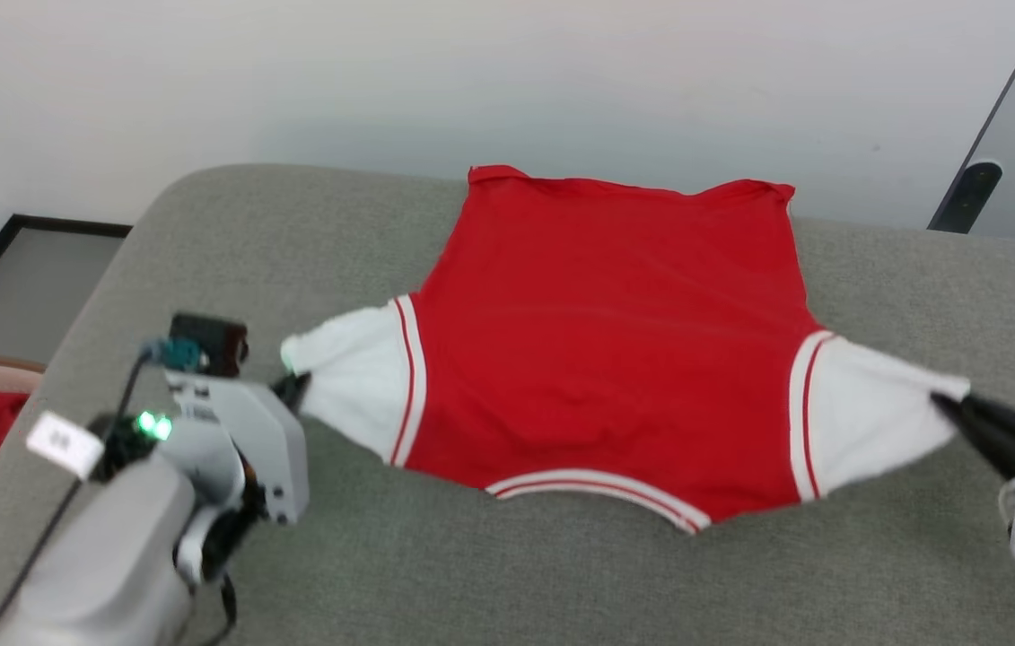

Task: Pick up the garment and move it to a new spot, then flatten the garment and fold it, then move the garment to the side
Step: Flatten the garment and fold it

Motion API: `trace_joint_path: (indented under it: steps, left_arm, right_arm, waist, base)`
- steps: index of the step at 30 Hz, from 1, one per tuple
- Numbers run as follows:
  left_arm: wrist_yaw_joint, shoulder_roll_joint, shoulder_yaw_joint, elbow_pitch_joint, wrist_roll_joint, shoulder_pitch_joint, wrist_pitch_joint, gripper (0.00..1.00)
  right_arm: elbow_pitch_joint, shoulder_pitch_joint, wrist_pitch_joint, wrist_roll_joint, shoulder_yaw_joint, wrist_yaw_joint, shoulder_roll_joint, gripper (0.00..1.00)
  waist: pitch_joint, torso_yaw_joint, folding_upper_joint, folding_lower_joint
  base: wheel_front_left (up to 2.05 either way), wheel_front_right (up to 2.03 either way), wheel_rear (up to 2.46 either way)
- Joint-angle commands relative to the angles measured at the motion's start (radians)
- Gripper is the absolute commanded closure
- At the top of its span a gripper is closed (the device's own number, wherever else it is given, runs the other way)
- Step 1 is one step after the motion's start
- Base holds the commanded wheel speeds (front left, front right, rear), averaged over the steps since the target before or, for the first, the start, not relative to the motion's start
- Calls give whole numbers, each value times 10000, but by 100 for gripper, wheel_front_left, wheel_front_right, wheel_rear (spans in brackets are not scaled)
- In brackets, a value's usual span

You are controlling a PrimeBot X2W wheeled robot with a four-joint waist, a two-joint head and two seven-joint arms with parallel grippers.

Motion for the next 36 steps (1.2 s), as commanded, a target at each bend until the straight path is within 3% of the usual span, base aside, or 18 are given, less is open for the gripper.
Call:
trace_joint_path:
  steps: [1,16,23,25,33,36]
  left_arm:
    - [197,108,35,-336,-55,367,68,100]
    - [2921,1681,955,-5298,-1191,4656,599,100]
    - [3598,1964,1284,-6480,-1297,5461,419,100]
    - [3645,1925,1259,-6588,-1229,5407,410,100]
    - [3640,1635,1142,-6615,-1038,5130,162,100]
    - [3583,1413,1084,-6579,-960,5025,-74,100]
  right_arm:
    - [-83,407,15,13,-201,-10,62,100]
    - [-1937,4990,1134,-195,-2878,-10,88,100]
    - [-2559,6018,2052,-729,-4327,-10,494,100]
    - [-2695,6004,2447,-936,-4721,-10,742,0]
    - [-3968,5993,3771,-1337,-5980,-10,1306,0]
    - [-4955,5985,4115,-1595,-6939,-10,1569,0]
  waist:
    - [7,-29,0,0]
    - [286,-264,0,0]
    - [570,-324,0,0]
    - [636,-338,0,0]
    - [931,-336,0,0]
    - [1120,-250,0,0]
  base:
    - [0,0,0]
    - [0,0,0]
    - [0,0,0]
    - [0,0,0]
    - [0,0,0]
    - [0,0,0]
